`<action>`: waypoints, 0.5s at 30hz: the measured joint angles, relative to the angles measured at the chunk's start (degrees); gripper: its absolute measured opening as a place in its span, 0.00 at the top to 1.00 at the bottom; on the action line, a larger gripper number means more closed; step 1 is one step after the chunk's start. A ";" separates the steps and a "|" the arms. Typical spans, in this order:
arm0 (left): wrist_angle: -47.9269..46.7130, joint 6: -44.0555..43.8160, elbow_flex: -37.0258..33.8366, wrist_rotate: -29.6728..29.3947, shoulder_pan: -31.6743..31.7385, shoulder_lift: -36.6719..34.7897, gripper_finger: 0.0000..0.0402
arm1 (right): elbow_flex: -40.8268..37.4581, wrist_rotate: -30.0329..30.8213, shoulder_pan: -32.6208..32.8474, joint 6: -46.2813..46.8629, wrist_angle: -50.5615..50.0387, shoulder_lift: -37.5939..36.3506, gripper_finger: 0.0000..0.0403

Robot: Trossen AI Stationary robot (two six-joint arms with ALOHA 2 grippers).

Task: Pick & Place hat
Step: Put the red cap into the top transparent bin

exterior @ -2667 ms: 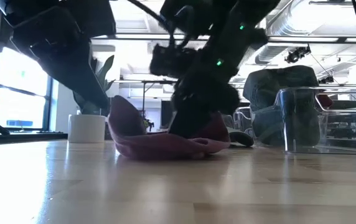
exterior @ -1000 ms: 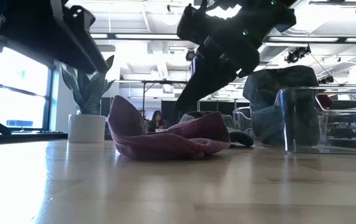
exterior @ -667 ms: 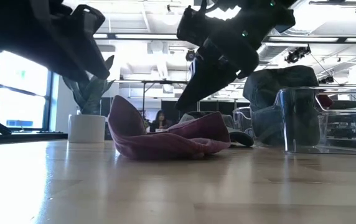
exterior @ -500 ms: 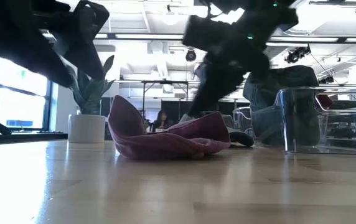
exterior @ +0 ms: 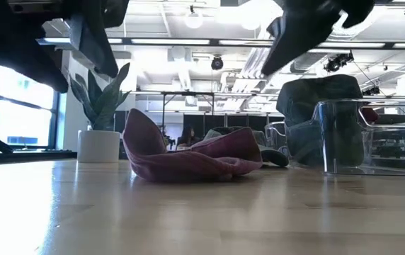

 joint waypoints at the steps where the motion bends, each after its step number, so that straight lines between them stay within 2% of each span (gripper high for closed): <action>1: 0.30 1.49 0.00 -0.03 0.03 0.00 0.55 | 0.00 0.83 0.71 -0.04 0.00 -0.68 0.98; 6: 4.51 5.35 0.13 0.84 4.04 2.89 0.55 | 0.00 1.57 2.92 -0.10 -0.32 -1.75 0.98; 10: 4.83 7.48 0.25 5.17 7.24 5.28 0.55 | 0.00 -0.75 4.37 0.86 -3.25 -1.79 0.98; 15: 4.99 11.40 0.03 0.75 9.46 8.64 0.55 | 0.00 -2.29 6.16 3.79 -6.81 -1.79 0.98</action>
